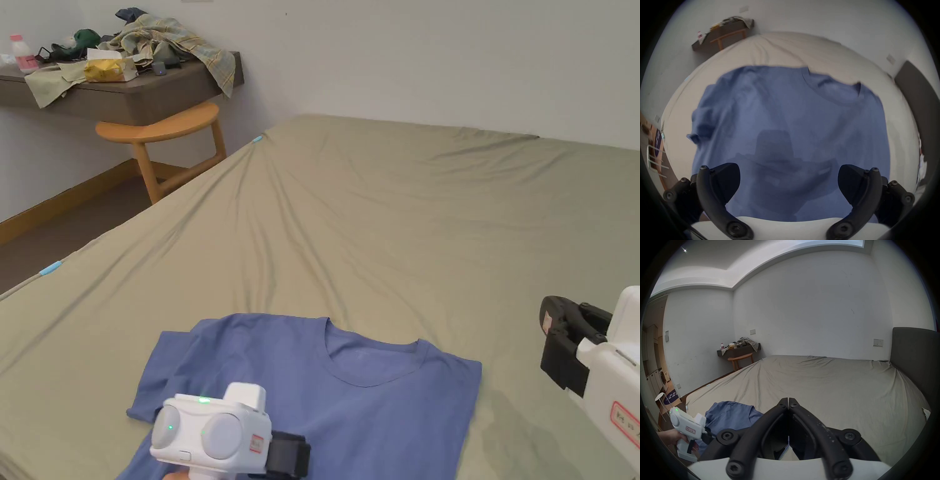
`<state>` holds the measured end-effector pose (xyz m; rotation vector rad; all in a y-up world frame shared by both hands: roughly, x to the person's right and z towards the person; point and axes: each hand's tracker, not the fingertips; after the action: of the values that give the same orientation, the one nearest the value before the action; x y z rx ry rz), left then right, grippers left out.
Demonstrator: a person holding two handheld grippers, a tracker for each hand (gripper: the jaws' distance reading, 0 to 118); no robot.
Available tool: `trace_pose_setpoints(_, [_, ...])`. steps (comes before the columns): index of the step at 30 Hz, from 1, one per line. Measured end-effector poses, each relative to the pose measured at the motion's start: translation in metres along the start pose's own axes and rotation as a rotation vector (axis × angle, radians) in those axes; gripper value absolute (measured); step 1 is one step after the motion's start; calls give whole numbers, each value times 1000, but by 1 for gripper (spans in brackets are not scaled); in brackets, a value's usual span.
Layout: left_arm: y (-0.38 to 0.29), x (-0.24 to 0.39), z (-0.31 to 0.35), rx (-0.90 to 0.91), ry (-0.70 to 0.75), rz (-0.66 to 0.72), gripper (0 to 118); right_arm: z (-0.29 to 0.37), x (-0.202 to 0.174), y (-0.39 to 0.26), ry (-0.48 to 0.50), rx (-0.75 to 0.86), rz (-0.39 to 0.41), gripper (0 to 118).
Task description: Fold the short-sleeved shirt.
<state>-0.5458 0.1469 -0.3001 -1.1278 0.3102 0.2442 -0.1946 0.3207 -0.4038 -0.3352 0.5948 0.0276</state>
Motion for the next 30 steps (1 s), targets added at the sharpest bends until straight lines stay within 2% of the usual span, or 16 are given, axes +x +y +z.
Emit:
trace_pose_setpoints(2, [-8,9,-21,-75,-20,-2,116,0,3,-2,-7,-4,4,0])
trace_pose_setpoints(4, [-15,16,-17,18,38,-56,118,1,6,-3,-10,-10,10,0])
trace_pose_setpoints(5, [-10,15,-15,0,31,-27,113,3,7,-3,-8,-12,13,0])
trace_pose_setpoints(6, [-10,14,-9,9,12,39,89,4,8,-3,-9,-13,17,0])
trace_pose_setpoints(7, [-10,12,1,63,-19,60,48,5,10,-3,-17,-9,23,0])
trace_pose_setpoints(8, [-9,6,10,106,-9,85,0,6,12,-3,-24,-5,21,0])
trace_pose_setpoints(12, [-21,-16,4,113,-68,188,0,12,20,-2,-22,-5,-19,0])
trace_pose_setpoints(15, [-27,-19,17,199,-131,319,0,22,25,-1,-27,0,-7,0])
trace_pose_setpoints(16, [-29,-18,26,259,-149,318,0,26,28,0,-32,3,-1,0])
trace_pose_setpoints(18, [-28,-10,46,296,-161,279,0,34,35,2,-44,13,-12,0])
trace_pose_setpoints(20, [-23,0,71,366,-228,280,0,45,46,4,-53,25,-44,0])
trace_pose_setpoints(23, [-10,29,113,463,-291,278,0,66,63,8,-73,41,-51,0])
trace_pose_setpoints(30, [35,162,204,647,-471,24,0,151,119,14,-189,107,-74,0])
